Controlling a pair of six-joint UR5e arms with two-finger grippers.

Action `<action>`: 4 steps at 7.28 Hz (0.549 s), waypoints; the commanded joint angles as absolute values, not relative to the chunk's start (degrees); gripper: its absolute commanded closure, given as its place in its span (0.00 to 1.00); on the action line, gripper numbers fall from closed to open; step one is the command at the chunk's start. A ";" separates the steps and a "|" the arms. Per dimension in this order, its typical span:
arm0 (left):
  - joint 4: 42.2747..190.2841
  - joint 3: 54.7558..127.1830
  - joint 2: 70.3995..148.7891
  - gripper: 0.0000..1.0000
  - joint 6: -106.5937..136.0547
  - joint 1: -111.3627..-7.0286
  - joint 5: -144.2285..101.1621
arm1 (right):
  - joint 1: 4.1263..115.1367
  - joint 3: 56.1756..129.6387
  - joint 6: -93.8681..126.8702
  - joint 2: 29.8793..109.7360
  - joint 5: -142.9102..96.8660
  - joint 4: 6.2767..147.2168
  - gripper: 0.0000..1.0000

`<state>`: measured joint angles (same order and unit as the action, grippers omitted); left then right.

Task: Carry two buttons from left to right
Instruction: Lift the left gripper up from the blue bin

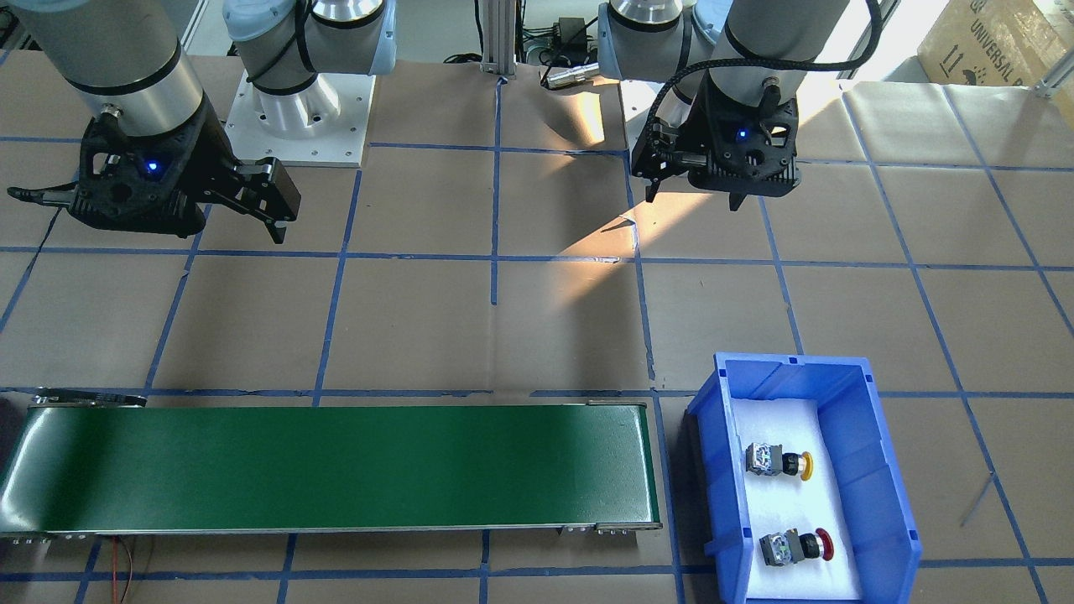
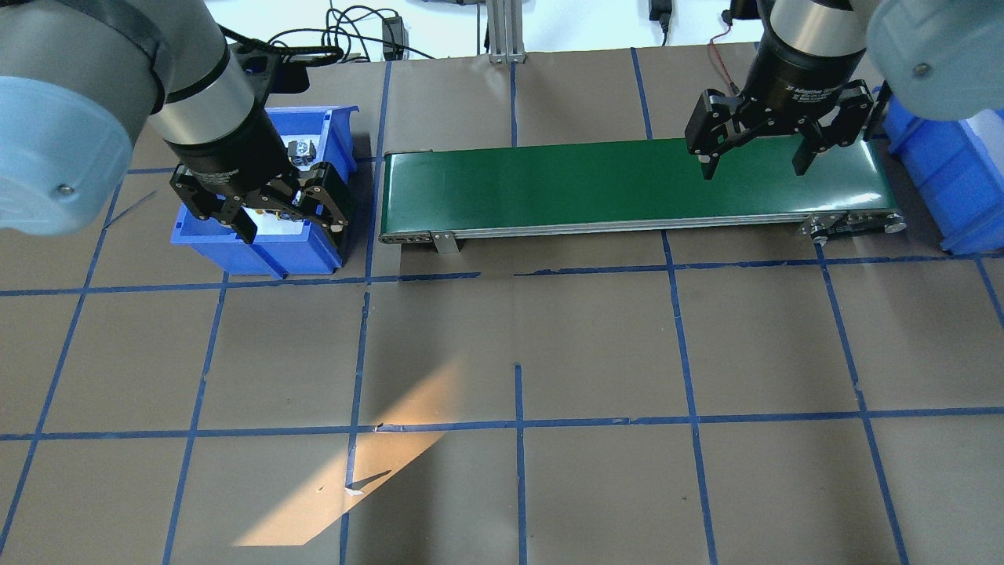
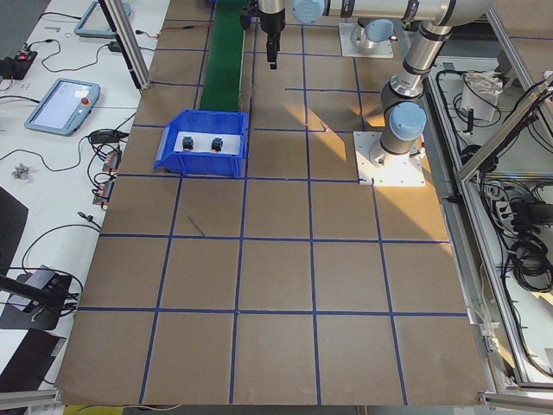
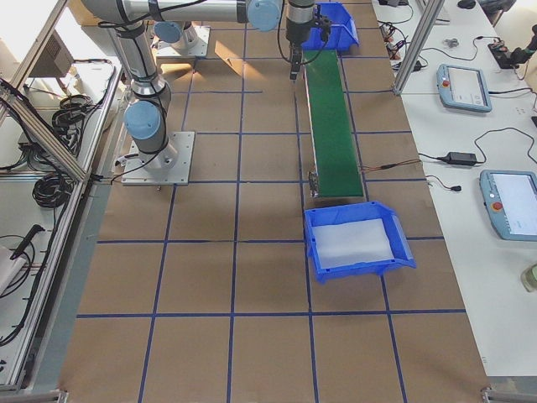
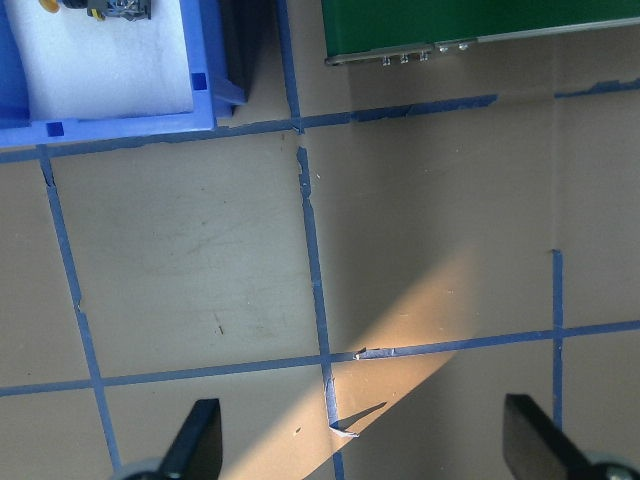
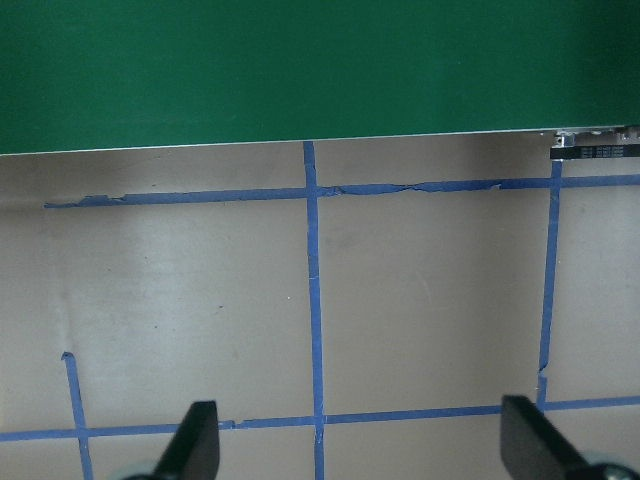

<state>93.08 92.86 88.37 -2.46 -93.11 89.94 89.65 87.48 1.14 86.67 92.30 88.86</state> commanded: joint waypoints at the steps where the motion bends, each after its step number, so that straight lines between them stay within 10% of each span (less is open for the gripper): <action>1: 92.99 93.07 88.42 0.00 -2.46 -93.08 89.91 | 89.65 87.54 1.14 86.75 92.37 88.86 0.00; 4: 91.58 92.29 90.08 0.00 0.94 -92.81 90.00 | 89.65 87.54 1.14 86.84 92.37 88.68 0.00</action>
<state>92.11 92.81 89.31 -1.22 -92.94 89.91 89.65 87.50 1.14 86.80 92.37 88.76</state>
